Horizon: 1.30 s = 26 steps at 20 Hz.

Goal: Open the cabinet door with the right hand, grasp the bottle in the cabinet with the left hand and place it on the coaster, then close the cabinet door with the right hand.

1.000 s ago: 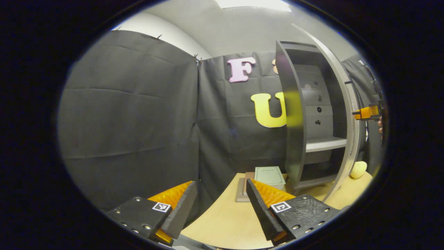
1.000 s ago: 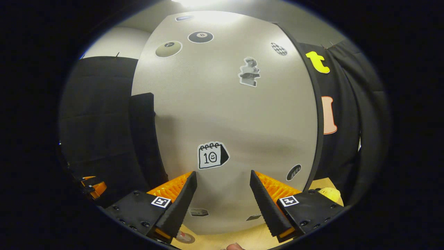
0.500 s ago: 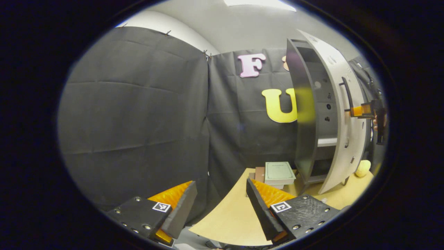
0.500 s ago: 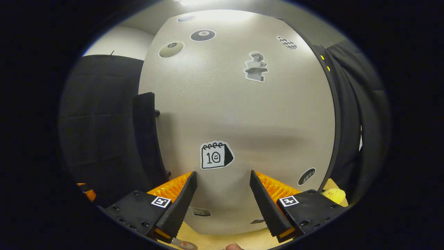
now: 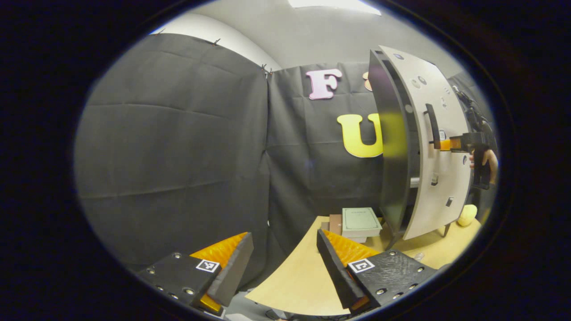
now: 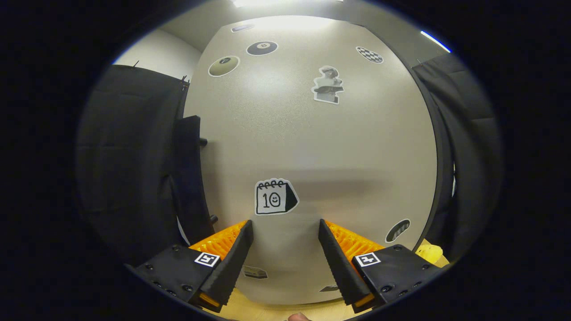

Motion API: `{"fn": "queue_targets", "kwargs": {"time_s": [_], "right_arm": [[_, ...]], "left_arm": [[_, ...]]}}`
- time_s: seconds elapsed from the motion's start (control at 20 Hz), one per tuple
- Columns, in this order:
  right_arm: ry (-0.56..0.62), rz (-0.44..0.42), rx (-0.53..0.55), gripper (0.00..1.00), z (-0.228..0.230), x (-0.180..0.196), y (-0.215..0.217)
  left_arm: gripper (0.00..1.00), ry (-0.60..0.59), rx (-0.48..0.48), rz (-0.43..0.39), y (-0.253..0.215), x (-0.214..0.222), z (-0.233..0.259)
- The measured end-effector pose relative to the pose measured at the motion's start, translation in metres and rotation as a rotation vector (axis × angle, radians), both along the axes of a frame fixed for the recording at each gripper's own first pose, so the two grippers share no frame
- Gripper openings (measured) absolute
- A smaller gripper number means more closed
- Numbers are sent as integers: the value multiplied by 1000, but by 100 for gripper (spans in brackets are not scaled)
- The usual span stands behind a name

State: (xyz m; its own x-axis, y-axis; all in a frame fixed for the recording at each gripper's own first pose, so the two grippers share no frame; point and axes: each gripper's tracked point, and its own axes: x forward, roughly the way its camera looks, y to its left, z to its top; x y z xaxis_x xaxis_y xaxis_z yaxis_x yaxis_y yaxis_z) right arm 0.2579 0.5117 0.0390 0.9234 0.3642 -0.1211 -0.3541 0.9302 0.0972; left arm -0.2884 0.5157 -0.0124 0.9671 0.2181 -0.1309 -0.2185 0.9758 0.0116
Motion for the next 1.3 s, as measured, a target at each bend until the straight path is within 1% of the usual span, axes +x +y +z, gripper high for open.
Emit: {"fn": "queue_targets", "kwargs": {"time_s": [0.2,0.4,0.45,0.5,0.55,0.6,0.65,0.7,0.95,1.0,1.05,1.1,1.25,1.3], "right_arm": [[-5,-30,-2,94,-1,-2,1],[1,-35,4,94,-1,-6,1],[7,-31,11,94,0,-6,2],[6,-28,17,94,2,-7,0],[-1,-26,18,94,5,-9,-2],[-6,-23,17,92,8,-14,-5],[-6,-15,14,94,10,-20,-8],[-5,-7,9,94,12,-28,-13],[-42,0,-27,94,27,-68,-55],[-52,-2,-31,94,31,-75,-66],[-58,-4,-36,92,34,-82,-76],[-64,-10,-40,94,37,-88,-88],[-80,-48,-46,96,44,-102,-129],[-81,-62,-49,96,44,-107,-144]], "left_arm": [[87,6,-7,2,5,-4,-4],[87,-6,-3,-6,4,-2,2],[89,-11,-3,-11,2,-1,4],[87,-16,-4,-18,-1,-1,8],[87,-22,-6,-27,-6,1,11],[87,-27,-9,-39,-12,5,13],[87,-31,-12,-53,-20,8,16],[87,-38,-13,-69,-29,12,18],[87,-81,-11,-169,-82,31,40],[89,-88,-13,-190,-94,35,43],[88,-94,-18,-212,-107,38,48],[89,-99,-24,-235,-121,42,52],[91,-116,-31,-298,-158,46,67],[89,-120,-29,-315,-169,49,70]]}}
